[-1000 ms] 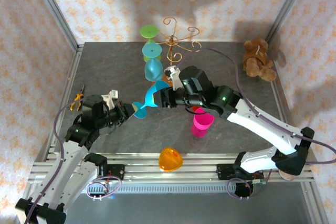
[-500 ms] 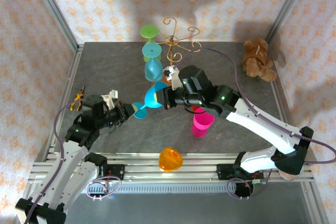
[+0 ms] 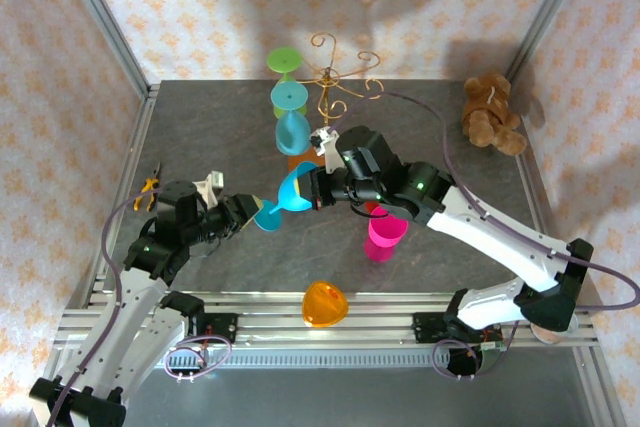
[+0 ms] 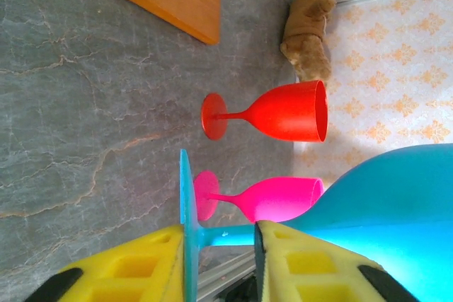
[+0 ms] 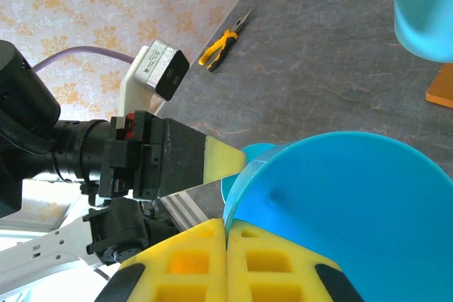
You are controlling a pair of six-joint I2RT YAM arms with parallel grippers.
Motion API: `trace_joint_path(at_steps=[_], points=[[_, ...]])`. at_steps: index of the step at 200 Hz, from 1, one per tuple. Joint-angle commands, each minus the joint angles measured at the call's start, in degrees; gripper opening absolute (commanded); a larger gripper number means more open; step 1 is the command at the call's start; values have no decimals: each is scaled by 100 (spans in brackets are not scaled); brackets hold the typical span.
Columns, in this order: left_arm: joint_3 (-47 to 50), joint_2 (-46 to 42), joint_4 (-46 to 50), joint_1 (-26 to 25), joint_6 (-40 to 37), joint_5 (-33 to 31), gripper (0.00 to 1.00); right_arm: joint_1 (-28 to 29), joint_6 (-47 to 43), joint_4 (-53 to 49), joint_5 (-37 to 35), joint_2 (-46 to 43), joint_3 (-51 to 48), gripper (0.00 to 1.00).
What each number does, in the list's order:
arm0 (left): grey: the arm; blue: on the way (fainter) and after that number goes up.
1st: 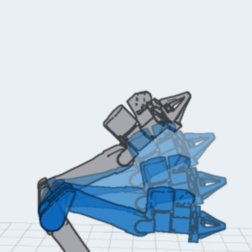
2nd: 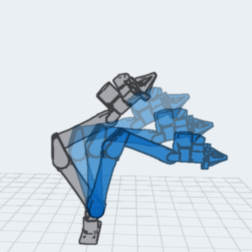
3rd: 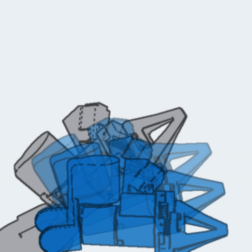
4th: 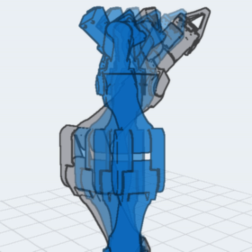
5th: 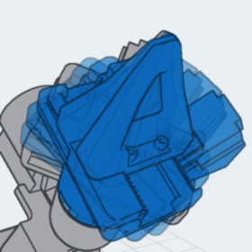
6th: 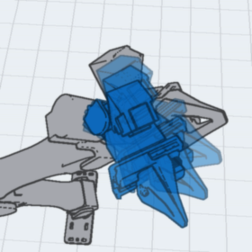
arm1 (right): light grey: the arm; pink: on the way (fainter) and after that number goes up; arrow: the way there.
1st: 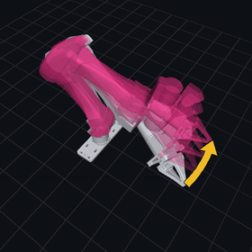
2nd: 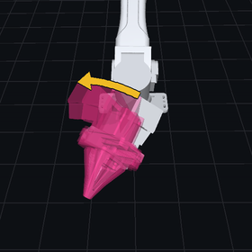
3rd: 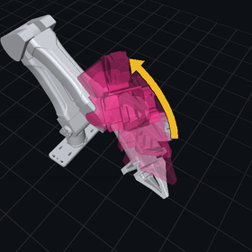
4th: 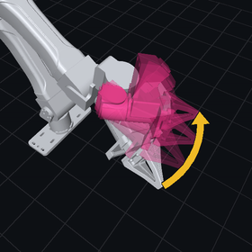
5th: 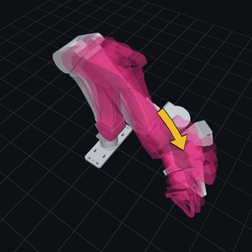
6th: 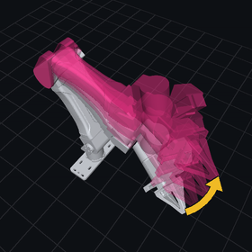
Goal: Take the wine glass off the wine glass rack
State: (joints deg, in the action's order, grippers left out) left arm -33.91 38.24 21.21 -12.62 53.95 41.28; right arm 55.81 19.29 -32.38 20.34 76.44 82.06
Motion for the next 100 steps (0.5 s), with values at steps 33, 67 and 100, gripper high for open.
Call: trace_joint_path(at_steps=[33, 67, 100], points=[[-87, -27, -21, 16, -111, -114, 40, 8, -99, -358, -640, 62, -18, 0], [-176, -52, 234, 17, -270, -225, 40, 3, -86, -606, -1036, 188, -80, 0], [-239, -51, 409, 17, -378, -302, 40, 5, -54, -694, -1348, 280, -197, 0]])
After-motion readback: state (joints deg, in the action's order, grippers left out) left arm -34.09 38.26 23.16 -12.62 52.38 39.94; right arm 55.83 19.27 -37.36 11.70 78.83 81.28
